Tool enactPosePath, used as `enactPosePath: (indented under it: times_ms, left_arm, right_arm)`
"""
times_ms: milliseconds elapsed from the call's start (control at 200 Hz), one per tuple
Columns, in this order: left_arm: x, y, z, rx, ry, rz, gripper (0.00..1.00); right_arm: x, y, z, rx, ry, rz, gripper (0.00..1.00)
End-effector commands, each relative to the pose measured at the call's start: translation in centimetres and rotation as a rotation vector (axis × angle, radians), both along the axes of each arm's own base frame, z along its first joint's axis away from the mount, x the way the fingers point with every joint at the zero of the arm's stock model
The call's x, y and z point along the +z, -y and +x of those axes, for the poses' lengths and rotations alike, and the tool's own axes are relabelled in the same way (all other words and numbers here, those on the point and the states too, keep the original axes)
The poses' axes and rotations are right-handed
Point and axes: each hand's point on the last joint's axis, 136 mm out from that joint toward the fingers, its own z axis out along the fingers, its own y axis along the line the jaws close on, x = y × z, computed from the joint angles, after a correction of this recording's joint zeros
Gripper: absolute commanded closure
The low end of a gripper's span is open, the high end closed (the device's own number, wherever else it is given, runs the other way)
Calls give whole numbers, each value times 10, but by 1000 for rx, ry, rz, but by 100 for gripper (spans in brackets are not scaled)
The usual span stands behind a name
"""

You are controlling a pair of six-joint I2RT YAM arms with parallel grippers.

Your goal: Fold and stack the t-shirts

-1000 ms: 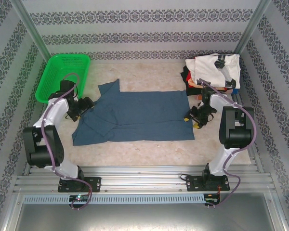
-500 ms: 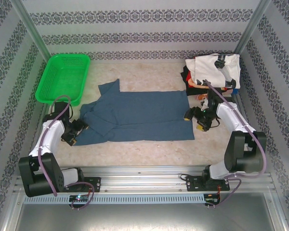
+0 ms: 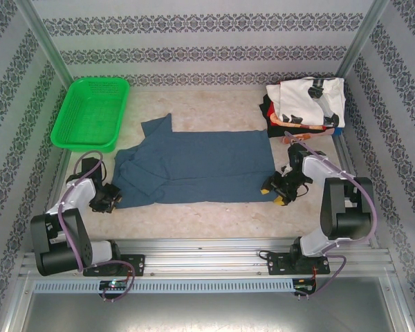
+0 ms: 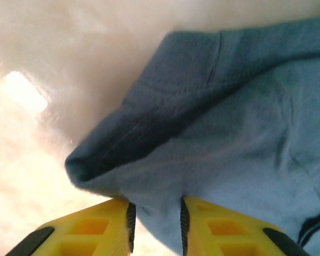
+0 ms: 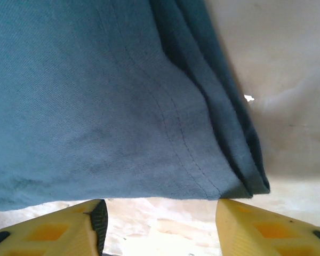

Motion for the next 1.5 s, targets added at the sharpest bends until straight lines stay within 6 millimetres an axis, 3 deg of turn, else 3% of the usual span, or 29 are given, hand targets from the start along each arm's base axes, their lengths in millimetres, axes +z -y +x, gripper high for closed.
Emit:
enactPosePath:
  times_ms: [0, 100, 300, 540, 585, 624, 709, 844, 934, 1039, 1109, 1134, 1174, 1299, 1494]
  left_arm:
    - [-4, -13, 9, 16, 22, 52, 79]
    - [-5, -18, 4, 9, 5, 84, 94]
    - [-4, -27, -10, 16, -23, 121, 100]
    - [0, -29, -18, 1, -23, 141, 100]
    - [-2, -26, -19, -7, -27, 123, 97]
    - [-2, -22, -20, -11, -25, 101, 88]
    - [8, -20, -24, 7, -14, 102, 71]
    - [62, -25, -15, 9, 100, 181, 47]
    - [85, -14, -1, -26, 143, 155, 42]
    - [100, 20, 19, -131, 170, 120, 39]
    - [99, 50, 30, -184, 179, 56, 36]
    - [97, 60, 33, -188, 179, 14, 35]
    - [90, 76, 36, -181, 184, -55, 36]
    - [76, 108, 43, -158, 201, -166, 36]
    - [38, 132, 49, -68, 181, -294, 44]
  right_arm:
    - [-8, 7, -5, 2, -39, -52, 50]
    - [-15, 15, -9, -3, -64, -106, 60]
    - [-26, 31, -1, -18, -71, -199, 83]
    - [-23, 39, 0, -22, -53, -250, 97]
    - [-23, 38, -1, -24, -55, -245, 97]
    - [-22, 37, -1, -21, -60, -242, 96]
    - [-18, 38, -5, -19, -61, -246, 87]
    - [5, 38, -6, -14, -3, -246, 56]
    - [25, 30, 1, 32, 80, -201, 38]
    - [50, 19, 12, 95, 199, -151, 22]
    - [70, 9, 20, 145, 310, -123, 14]
    - [77, 5, 24, 163, 353, -108, 5]
    - [88, -3, 28, 187, 415, -81, 3]
    - [115, -25, 38, 217, 562, 5, 2]
    - [137, -51, 41, 303, 647, 57, 2]
